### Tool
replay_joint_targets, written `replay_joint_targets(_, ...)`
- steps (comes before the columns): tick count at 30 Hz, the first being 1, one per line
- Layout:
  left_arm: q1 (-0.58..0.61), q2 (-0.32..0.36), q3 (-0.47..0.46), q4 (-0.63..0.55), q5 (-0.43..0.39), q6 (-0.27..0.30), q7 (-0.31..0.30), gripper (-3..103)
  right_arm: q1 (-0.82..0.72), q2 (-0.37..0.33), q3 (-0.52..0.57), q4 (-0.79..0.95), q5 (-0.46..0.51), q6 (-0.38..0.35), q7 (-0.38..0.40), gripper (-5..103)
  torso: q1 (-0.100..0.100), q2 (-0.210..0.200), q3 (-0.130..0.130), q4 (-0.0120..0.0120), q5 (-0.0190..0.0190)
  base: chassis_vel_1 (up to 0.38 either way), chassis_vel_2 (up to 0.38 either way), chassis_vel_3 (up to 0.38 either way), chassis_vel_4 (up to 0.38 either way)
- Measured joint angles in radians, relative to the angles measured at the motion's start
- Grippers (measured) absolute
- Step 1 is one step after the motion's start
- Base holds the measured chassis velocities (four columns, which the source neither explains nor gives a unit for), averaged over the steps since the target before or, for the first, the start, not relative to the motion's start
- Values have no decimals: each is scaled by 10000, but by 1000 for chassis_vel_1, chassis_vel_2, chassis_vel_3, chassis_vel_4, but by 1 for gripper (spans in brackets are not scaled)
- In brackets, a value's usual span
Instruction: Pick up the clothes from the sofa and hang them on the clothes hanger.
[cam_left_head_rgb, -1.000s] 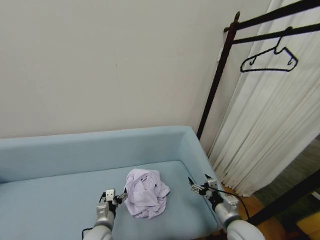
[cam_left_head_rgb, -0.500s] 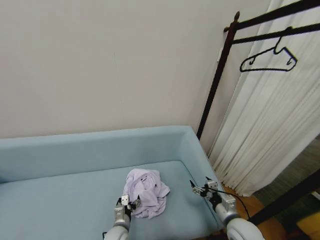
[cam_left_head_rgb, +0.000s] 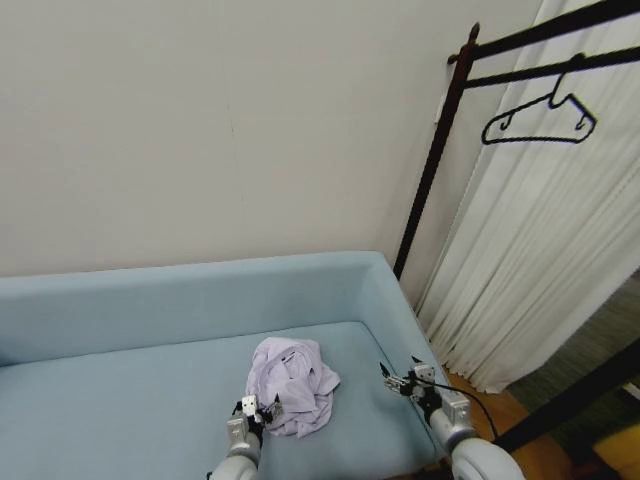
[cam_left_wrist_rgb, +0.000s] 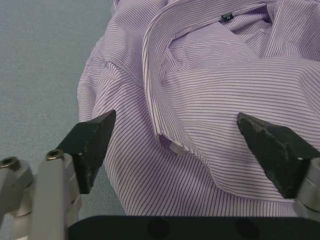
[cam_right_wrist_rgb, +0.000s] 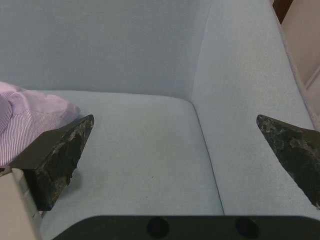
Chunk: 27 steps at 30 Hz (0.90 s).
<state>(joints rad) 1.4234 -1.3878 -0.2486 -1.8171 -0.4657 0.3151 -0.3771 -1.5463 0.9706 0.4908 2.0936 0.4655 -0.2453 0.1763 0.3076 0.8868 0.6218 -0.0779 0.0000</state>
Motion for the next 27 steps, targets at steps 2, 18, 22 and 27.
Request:
replay_joint_targets(2, 0, -21, 2, 56, 0, -13, 3, 71, -26, -20, 9, 9, -14, 1, 2, 100, 0, 0, 0, 0, 0, 0, 0, 0, 0)
replay_joint_targets(18, -366, -139, -15, 684, -155, -90, 27, 11, -24, -23, 30, -101, -107, 9, 5, 100, 0, 0, 0, 0, 0, 0, 0, 0, 0)
replay_joint_targets(22, -413, -141, 8, 680, -162, -68, 22, 3, 33, -7, 11, -134, -112, 10, 6, 100, 0, 0, 0, 0, 0, 0, 0, 0, 0)
replay_joint_targets(27, -473, -119, 9, 668, -167, -52, -6, 3, 116, -5, -2, -147, -96, 2, 27, 100, 0, 0, 0, 0, 0, 0, 0, 0, 0)
